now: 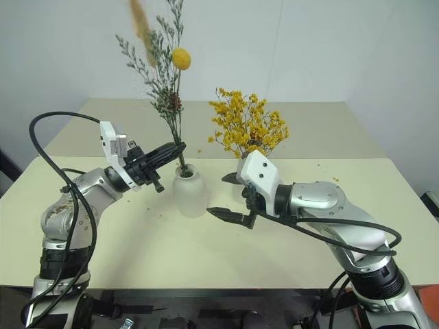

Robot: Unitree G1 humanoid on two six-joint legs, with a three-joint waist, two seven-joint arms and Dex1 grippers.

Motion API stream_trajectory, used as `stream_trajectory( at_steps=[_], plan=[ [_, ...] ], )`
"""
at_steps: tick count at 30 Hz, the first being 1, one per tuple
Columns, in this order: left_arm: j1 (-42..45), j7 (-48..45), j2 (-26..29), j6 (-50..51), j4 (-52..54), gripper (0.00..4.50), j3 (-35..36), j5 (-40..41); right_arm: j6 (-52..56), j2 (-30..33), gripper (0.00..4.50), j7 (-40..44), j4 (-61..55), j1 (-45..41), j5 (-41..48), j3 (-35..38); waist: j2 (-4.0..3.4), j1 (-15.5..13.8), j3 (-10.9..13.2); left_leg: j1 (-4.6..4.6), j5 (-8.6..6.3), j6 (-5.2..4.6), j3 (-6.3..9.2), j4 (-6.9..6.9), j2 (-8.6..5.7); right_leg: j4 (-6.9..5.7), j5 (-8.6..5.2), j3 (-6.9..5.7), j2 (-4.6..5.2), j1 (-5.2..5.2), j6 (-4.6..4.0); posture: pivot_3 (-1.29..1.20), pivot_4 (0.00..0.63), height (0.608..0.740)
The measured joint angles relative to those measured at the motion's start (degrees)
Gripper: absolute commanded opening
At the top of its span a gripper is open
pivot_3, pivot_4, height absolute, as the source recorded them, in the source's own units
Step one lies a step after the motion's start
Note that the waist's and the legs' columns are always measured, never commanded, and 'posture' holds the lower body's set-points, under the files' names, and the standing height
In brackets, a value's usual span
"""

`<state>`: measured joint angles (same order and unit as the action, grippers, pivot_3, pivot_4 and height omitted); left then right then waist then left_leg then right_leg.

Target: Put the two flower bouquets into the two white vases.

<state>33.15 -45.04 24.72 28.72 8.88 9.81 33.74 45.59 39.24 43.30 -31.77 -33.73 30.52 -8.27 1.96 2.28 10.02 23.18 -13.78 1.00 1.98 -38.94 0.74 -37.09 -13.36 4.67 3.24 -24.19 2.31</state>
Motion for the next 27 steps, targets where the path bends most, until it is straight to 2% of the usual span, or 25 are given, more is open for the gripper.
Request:
stream_trajectory(
  at_steps=[10,14,25,27],
  plan=[
    [-2.3,1.3,-1.2,-2.3,-2.1,0.03,-1.1,-1.8,0.0,-0.2,4.5,0.4,0.0,-0.5,0.0,0.0,0.0,0.0,0.0,0.0,0.0,0.0,0.0,0.0,0.0,0.0,0.0,0.0,0.0,0.01,0.0,0.0,0.15,0.74],
    [-3.2,1.8,-1.9,-2.3,-2.1,0.96,-2.0,-2.0,0.0,-0.3,4.5,0.4,0.0,-0.5,0.0,0.0,0.0,0.0,0.0,-0.01,0.0,0.0,0.01,0.0,0.0,0.0,0.0,0.0,0.0,0.01,0.0,0.0,0.15,0.74],
    [-4.3,2.3,-0.8,-0.5,0.8,4.49,-1.7,-0.6,-0.3,-0.4,4.5,0.5,0.0,-0.5,-0.1,0.0,0.0,0.1,0.0,-0.01,0.0,0.0,0.0,0.01,0.02,0.0,0.0,0.0,-0.01,0.0,0.0,0.0,0.15,0.74],
    [-5.6,3.2,0.2,0.7,2.8,4.49,-0.8,0.4,-0.3,-0.4,4.5,0.5,0.1,-0.5,-0.1,0.0,0.0,0.3,0.0,-0.01,0.0,0.0,0.0,0.02,0.03,0.0,0.0,0.0,-0.01,-0.02,0.0,0.0,0.15,0.74]
  ],
)
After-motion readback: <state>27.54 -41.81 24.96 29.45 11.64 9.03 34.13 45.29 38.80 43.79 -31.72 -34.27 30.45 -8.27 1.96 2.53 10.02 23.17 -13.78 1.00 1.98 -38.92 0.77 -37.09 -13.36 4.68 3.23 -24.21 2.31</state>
